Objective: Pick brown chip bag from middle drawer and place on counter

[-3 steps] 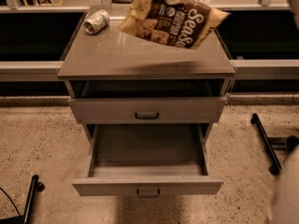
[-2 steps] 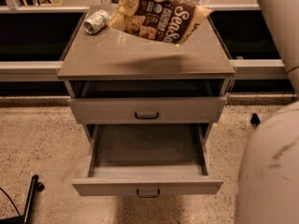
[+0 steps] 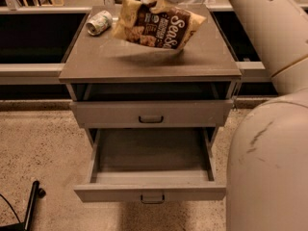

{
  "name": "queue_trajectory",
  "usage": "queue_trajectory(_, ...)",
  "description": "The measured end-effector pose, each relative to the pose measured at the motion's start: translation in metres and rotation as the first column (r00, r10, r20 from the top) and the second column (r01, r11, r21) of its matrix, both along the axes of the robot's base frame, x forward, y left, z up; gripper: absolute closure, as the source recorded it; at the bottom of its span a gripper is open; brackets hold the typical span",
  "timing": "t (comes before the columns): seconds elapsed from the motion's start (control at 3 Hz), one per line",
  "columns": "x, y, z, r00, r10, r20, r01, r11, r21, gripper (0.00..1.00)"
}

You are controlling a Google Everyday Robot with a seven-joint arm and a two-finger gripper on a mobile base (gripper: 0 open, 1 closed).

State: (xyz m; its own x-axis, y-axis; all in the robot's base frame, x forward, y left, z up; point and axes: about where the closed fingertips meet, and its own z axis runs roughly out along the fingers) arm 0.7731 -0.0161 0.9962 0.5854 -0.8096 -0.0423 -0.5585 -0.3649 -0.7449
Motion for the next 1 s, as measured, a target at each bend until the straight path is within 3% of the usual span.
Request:
queue_trajectory(0.67, 0.003, 0.04, -0.069, 0.9925, 0.045, -0.113, -0.042, 0.999, 0.029, 1.0)
queue_trajectory(1.0, -0.001, 0.052, -0.093, 0.9771, 0.091, -0.192, -0.076, 0.994, 0.083, 1.0)
